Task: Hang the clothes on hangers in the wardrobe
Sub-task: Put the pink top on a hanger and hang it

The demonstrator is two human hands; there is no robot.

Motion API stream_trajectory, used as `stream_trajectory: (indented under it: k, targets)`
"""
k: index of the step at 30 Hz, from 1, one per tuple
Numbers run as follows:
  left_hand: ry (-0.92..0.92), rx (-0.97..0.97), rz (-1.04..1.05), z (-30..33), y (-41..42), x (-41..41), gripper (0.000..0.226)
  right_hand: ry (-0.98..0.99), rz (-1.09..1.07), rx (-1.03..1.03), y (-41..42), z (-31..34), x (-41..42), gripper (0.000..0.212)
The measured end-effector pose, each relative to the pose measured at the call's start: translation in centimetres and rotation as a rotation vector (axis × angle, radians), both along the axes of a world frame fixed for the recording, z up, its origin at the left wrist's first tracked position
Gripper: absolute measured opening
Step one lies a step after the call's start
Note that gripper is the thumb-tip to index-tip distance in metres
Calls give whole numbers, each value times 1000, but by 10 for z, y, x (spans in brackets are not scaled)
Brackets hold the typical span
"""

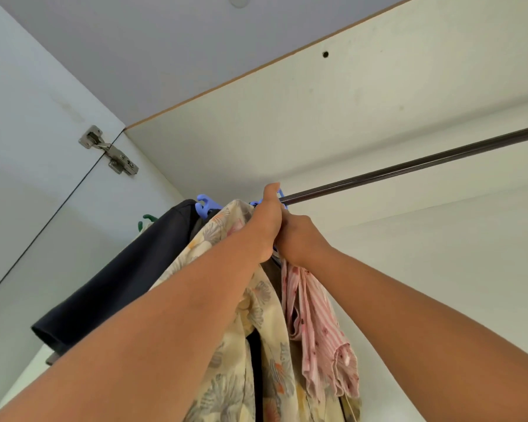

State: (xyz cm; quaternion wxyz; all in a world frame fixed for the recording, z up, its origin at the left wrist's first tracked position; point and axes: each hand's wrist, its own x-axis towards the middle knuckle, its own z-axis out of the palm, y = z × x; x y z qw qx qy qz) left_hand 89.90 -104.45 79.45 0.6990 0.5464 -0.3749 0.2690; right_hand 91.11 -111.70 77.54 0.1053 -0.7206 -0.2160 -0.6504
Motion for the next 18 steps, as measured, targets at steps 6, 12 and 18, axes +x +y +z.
stream_trajectory:
  k: [6,12,18]
  targets:
    - [-2,-67,-31,-28,-3,-17,30,63,31,33,-4,-19,-3,33]
    - [-35,99,182,-57,-11,-28,54,194,-91,96,-15,-40,-19,44]
    - [-115,111,422,-86,0,-38,55,214,-225,28,-9,-88,-47,53]
